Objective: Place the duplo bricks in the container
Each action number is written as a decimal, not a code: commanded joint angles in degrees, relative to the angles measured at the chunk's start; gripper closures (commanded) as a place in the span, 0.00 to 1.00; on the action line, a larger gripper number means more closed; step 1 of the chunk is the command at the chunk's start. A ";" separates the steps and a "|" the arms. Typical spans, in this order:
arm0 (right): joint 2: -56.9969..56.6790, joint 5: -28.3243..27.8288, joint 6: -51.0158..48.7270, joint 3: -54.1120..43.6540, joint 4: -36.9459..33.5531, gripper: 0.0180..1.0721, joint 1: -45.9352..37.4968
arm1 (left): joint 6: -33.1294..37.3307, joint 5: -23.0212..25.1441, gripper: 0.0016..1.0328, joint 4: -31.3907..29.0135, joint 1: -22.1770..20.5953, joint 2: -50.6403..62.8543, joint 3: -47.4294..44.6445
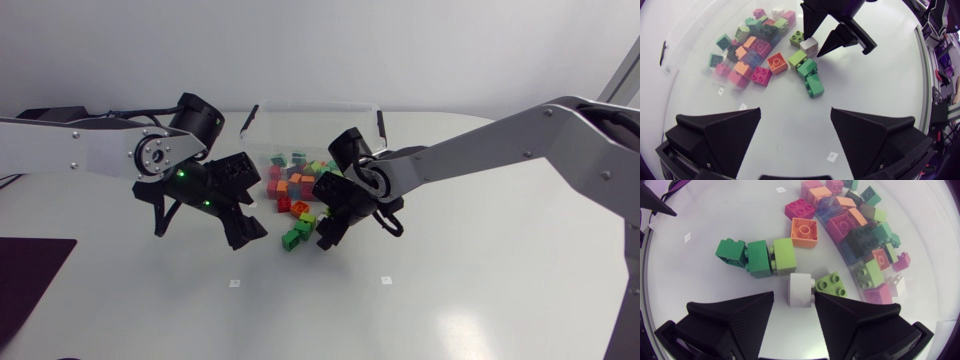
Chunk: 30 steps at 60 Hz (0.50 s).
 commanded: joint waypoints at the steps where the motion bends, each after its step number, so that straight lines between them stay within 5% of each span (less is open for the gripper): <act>1: 2.49 0.30 -1.13 2.43 -1.03 0.50 0.51 | 1.37 -0.34 0.06 0.05 -0.17 1.51 -0.62; 7: 3.37 0.21 -1.22 4.18 -2.96 0.59 0.51 | 1.37 -0.51 0.06 0.05 -0.43 2.22 -0.53; 10: 3.19 0.12 -1.48 4.36 -3.66 0.77 0.34 | 1.37 -1.13 0.06 0.05 -1.31 3.10 -0.71; 30: -5.95 -0.58 -3.24 -3.37 -4.89 0.79 -1.16 | -1.00 -2.97 0.06 0.49 -5.97 8.90 1.31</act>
